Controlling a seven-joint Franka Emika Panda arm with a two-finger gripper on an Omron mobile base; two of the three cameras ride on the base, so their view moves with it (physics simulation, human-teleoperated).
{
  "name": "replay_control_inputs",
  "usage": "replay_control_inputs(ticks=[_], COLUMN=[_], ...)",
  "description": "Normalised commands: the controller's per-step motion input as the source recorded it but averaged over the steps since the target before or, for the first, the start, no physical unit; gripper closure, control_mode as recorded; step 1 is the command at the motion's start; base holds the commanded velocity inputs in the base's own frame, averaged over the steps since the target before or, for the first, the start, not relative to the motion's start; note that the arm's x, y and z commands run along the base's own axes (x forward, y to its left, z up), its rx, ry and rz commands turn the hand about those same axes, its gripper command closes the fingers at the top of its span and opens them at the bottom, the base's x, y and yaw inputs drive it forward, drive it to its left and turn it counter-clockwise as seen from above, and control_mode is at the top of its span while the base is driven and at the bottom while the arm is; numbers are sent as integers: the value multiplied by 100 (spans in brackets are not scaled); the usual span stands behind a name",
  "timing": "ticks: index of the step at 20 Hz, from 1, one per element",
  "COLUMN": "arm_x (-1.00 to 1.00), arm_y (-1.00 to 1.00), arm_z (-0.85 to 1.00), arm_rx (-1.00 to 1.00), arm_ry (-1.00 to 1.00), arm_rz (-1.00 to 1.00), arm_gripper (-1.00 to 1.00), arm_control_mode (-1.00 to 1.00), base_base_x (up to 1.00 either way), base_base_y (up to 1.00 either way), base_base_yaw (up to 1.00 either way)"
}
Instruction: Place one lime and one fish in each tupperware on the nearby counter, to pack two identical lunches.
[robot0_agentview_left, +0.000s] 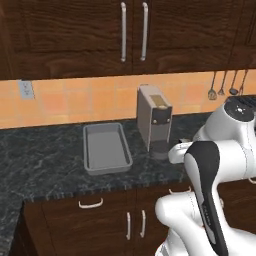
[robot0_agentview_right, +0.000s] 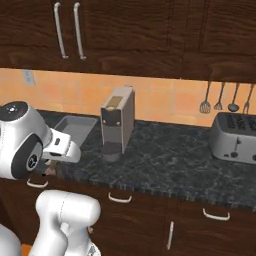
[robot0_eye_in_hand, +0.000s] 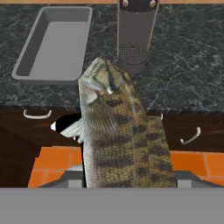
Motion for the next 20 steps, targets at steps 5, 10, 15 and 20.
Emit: replay_control_inputs(ticks=[5,10,15,20], arm_x=[0,0,0,0], arm_y=[0,0,0,0], arm_z=[0,0,0,0], arm_rx=[0,0,0,0], arm_ry=[0,0,0,0], arm_rz=[0,0,0,0], arm_gripper=[100,100,100,100], arm_control_mode=[100,100,100,100], base_base_x=[26,46,61,33], base_base_y=[57,69,43,44], base_base_yaw=[-17,-5,-1,0])
